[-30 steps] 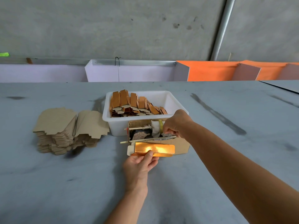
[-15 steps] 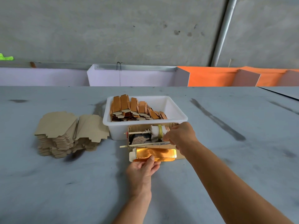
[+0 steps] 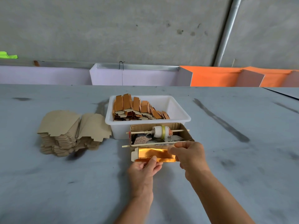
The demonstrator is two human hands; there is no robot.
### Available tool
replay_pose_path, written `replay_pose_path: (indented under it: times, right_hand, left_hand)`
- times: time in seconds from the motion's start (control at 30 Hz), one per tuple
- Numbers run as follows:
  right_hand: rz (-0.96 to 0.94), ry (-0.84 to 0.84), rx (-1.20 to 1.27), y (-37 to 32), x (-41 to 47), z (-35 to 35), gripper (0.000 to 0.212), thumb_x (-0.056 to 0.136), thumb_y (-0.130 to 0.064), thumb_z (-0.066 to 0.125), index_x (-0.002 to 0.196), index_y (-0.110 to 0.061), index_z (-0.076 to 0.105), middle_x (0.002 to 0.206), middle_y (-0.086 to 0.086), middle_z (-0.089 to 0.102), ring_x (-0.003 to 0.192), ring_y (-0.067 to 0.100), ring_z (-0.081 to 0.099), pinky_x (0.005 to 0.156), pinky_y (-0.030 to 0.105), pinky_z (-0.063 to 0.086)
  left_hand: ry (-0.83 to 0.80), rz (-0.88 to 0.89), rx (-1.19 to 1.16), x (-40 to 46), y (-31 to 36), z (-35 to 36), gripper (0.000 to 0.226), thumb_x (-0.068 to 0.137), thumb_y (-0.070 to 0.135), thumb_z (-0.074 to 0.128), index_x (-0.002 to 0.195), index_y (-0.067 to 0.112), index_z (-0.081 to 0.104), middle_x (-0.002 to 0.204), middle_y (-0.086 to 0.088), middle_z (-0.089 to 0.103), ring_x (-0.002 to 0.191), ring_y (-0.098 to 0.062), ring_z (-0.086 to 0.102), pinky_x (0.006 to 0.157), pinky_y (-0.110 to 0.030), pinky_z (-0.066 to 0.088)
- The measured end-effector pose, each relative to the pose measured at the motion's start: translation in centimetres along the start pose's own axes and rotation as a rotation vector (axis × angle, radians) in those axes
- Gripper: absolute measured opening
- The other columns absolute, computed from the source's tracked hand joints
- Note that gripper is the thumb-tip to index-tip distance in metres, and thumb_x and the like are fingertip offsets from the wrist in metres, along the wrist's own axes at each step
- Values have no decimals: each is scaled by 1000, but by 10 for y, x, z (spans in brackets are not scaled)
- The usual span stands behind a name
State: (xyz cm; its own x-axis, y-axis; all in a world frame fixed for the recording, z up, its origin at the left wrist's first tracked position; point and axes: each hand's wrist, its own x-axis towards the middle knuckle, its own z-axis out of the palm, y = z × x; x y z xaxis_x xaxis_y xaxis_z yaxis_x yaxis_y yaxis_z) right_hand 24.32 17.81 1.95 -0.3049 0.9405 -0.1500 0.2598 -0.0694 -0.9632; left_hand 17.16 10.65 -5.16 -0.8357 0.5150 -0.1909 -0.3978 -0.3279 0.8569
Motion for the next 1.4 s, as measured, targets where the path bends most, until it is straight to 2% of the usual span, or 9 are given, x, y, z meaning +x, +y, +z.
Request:
replay_pose_path:
  times: [0.27, 0.53, 0.63, 0.83, 1.1, 1.23, 1.4]
  right_hand:
    - [-27, 8, 11, 1, -1, 0, 16, 74, -9, 77, 68, -13, 63, 64, 3, 58, 57, 13, 51, 45, 21, 36]
    - [-130, 37, -122, 11, -1, 1, 14, 74, -10, 76, 71, -16, 63, 71, 3, 60, 61, 13, 55, 48, 21, 38]
    - [-152, 64, -137, 17, -1, 3, 13, 73, -12, 77, 75, -15, 65, 73, 3, 63, 65, 14, 58, 52, 22, 42]
    - [-212, 127, -172, 25, -1, 6, 21, 73, -8, 75, 66, -19, 60, 68, -3, 62, 66, 13, 60, 61, 26, 52]
    - [-196, 153, -161, 30, 6, 6, 22, 75, -7, 74, 65, -20, 60, 66, -5, 61, 64, 9, 59, 57, 22, 48]
    - [-157, 125, -137, 33, 7, 6, 20, 75, -9, 76, 66, -19, 61, 67, -2, 62, 63, 12, 59, 57, 24, 47]
    - [-139, 73, -67, 36, 3, 3, 17, 73, -12, 79, 69, -17, 63, 65, 0, 65, 55, 8, 55, 49, 19, 40]
  left_hand:
    - [0, -16, 11, 0, 0, -1, 8, 82, 4, 68, 88, 5, 64, 75, -3, 74, 71, -21, 72, 62, -24, 58]
    - [-16, -8, -15, -1, 2, 0, 6, 82, 2, 67, 87, 6, 65, 76, -5, 75, 71, -22, 72, 61, -23, 58]
    - [-21, -10, -30, -2, 2, 0, 6, 82, 0, 66, 88, 3, 65, 77, -8, 74, 71, -24, 72, 60, -23, 57]
    - [-25, -23, -47, -2, 4, 0, 9, 82, -3, 65, 86, 5, 65, 73, -7, 74, 67, -23, 72, 58, -22, 57]
    - [-33, -44, -35, -4, 7, -1, 4, 81, -5, 65, 81, -1, 64, 67, -11, 72, 63, -25, 71, 55, -23, 56]
    - [-22, -55, -32, -4, 8, 0, 4, 81, -5, 66, 78, -3, 63, 65, -12, 71, 60, -23, 70, 55, -23, 57]
    - [-14, -65, -20, -4, 9, 0, 5, 80, -4, 67, 77, -4, 63, 64, -11, 70, 59, -23, 70, 54, -22, 56]
